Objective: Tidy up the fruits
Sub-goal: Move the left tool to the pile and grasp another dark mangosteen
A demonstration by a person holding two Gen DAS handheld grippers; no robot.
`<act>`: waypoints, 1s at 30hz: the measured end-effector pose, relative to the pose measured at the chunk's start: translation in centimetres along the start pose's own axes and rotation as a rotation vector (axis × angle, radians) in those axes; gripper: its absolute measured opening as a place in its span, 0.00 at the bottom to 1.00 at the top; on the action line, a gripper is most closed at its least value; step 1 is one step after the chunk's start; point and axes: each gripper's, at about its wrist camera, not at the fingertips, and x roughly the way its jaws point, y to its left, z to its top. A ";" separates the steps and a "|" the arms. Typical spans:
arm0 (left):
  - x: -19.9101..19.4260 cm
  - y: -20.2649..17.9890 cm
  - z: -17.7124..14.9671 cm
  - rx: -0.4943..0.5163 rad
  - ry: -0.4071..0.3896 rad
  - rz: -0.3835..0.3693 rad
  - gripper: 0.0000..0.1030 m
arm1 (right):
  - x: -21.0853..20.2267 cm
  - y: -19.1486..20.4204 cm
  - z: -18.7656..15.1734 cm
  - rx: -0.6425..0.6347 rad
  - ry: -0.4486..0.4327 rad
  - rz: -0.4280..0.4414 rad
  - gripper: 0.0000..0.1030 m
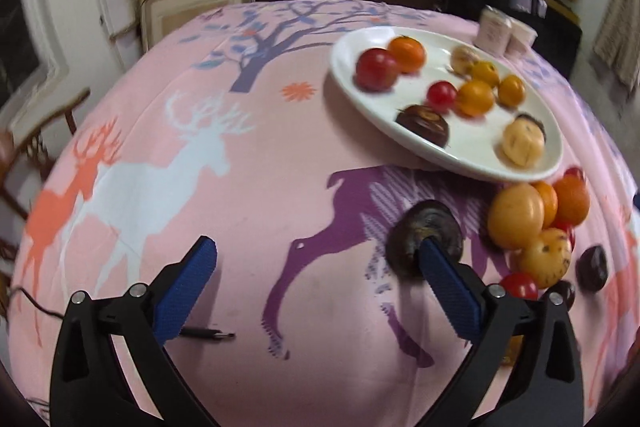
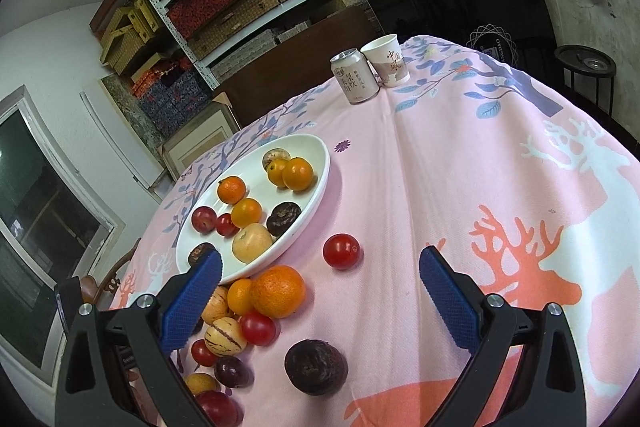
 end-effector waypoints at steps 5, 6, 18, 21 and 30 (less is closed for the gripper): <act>-0.6 -1.9 -0.3 0.085 -0.037 -0.034 0.96 | 0.0 0.1 0.0 -0.001 0.003 0.009 0.97; -0.7 -2.4 -0.4 0.110 -0.045 -0.036 0.96 | -0.1 0.2 0.0 -0.003 0.001 0.010 0.97; 0.9 -3.9 -0.2 0.151 -0.002 -0.078 0.75 | 0.1 0.1 -0.1 0.007 0.012 0.001 0.97; 0.9 -4.3 -0.3 0.166 -0.004 -0.073 0.73 | 0.2 0.0 -0.2 0.011 0.017 0.002 0.97; 1.2 -4.3 -0.3 0.168 0.010 -0.086 0.65 | 0.5 0.0 -0.3 -0.004 0.029 -0.002 0.97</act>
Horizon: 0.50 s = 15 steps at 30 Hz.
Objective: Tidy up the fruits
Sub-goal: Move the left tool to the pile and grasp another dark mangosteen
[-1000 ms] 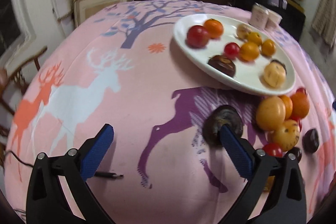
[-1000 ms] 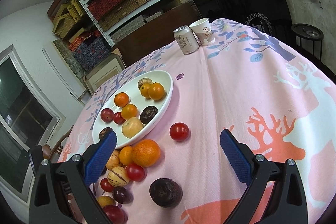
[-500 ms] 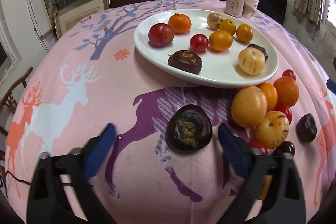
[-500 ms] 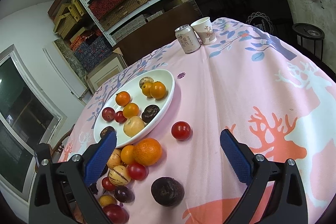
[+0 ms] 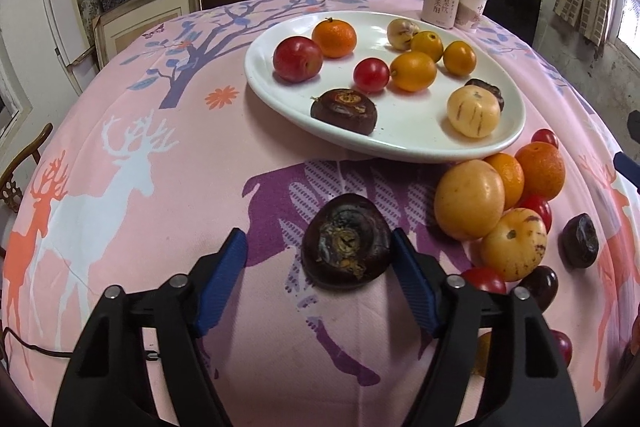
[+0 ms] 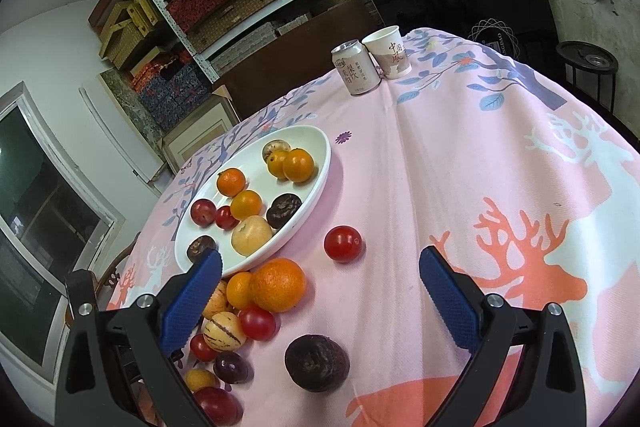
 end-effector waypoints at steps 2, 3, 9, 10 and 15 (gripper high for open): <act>-0.1 -0.1 -0.1 0.006 -0.004 -0.004 0.58 | 0.1 0.0 -0.1 -0.004 0.004 -0.004 0.97; -0.2 -0.1 -0.1 0.009 -0.006 -0.007 0.53 | 0.2 0.0 -0.1 -0.006 0.007 -0.006 0.97; -1.0 0.5 -0.4 -0.011 -0.029 0.020 0.41 | 0.2 0.3 -0.9 -0.027 0.032 -0.022 0.97; -1.1 0.8 -0.4 -0.021 -0.028 0.020 0.41 | 0.2 0.3 -1.1 -0.031 0.037 -0.023 0.97; -1.2 1.5 -0.4 -0.048 -0.026 0.029 0.41 | 0.0 0.9 -2.1 -0.075 0.065 -0.031 0.97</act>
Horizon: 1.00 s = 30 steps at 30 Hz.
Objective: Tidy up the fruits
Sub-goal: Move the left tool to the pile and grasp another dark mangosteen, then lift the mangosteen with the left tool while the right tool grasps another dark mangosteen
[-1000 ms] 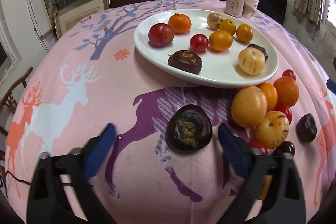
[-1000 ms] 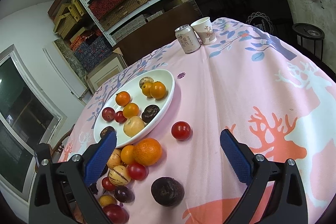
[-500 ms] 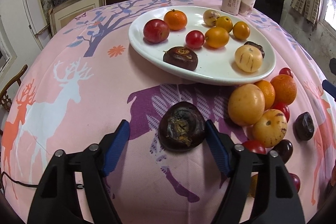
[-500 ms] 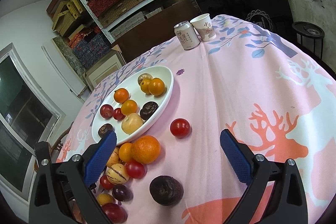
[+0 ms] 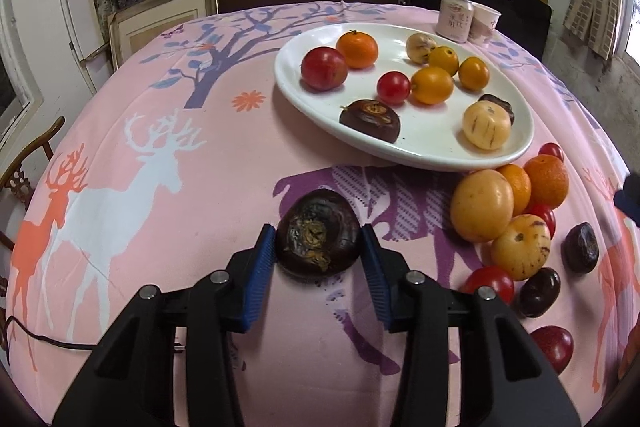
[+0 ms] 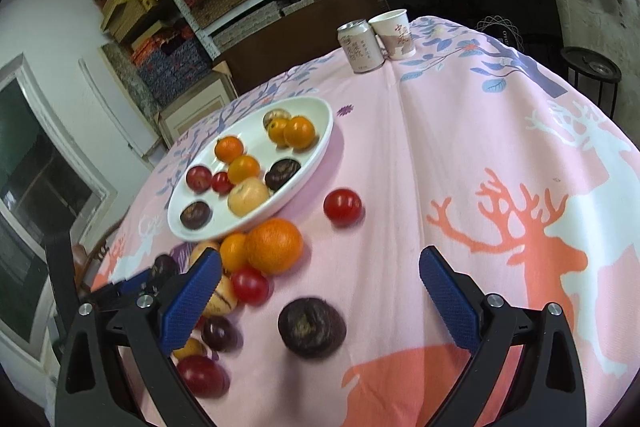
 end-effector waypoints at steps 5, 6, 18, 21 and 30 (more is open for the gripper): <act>0.1 0.1 0.0 -0.002 0.003 0.009 0.41 | -0.4 1.7 -1.7 -0.117 0.007 -0.049 0.97; 0.1 0.1 0.0 -0.003 0.004 0.010 0.41 | -0.5 2.1 -2.0 -0.139 0.007 -0.057 0.97; 0.5 0.3 -0.1 -0.009 0.016 0.016 0.42 | 0.1 3.4 -3.0 -0.226 0.068 -0.078 0.97; 0.4 0.3 -0.1 -0.009 0.017 0.015 0.42 | 0.0 3.5 -3.2 -0.234 0.079 -0.078 0.97; 0.8 0.2 -0.3 -0.006 0.028 0.018 0.42 | 0.5 3.1 -3.3 -0.218 0.133 -0.076 0.83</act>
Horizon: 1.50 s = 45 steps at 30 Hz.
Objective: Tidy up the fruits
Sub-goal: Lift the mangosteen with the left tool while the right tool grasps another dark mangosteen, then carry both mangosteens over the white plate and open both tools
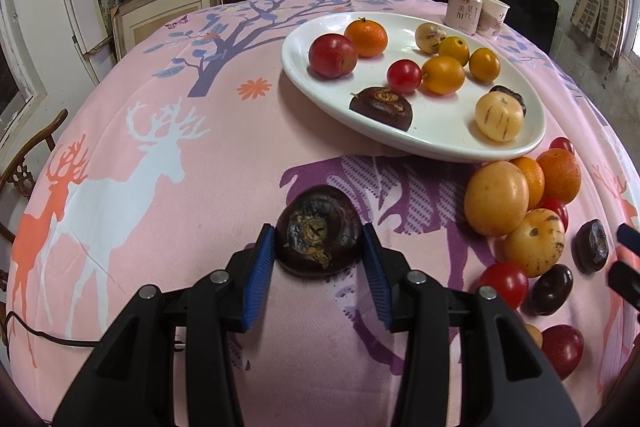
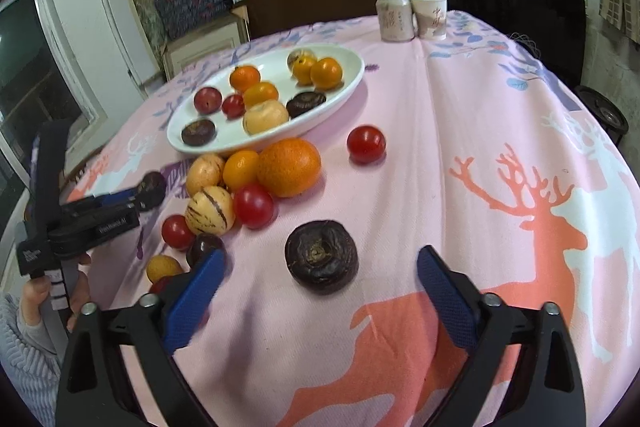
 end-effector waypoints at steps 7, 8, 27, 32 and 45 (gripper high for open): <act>0.0 0.0 0.0 0.001 0.000 0.000 0.42 | 1.5 0.2 0.0 -0.013 0.073 -0.006 0.52; 0.0 0.0 0.0 0.001 0.001 -0.001 0.42 | 1.6 0.2 0.0 -0.013 0.076 -0.009 0.44; -1.0 0.9 0.2 -0.045 -0.043 -0.063 0.41 | 0.4 -0.4 0.2 0.013 0.008 0.034 0.40; -2.1 1.1 0.6 -0.061 -0.077 -0.076 0.41 | -0.1 -0.6 0.2 0.029 -0.012 0.044 0.40; -1.4 -0.7 9.2 -0.064 -0.118 -0.120 0.42 | 0.7 2.2 11.3 -0.040 -0.114 0.057 0.40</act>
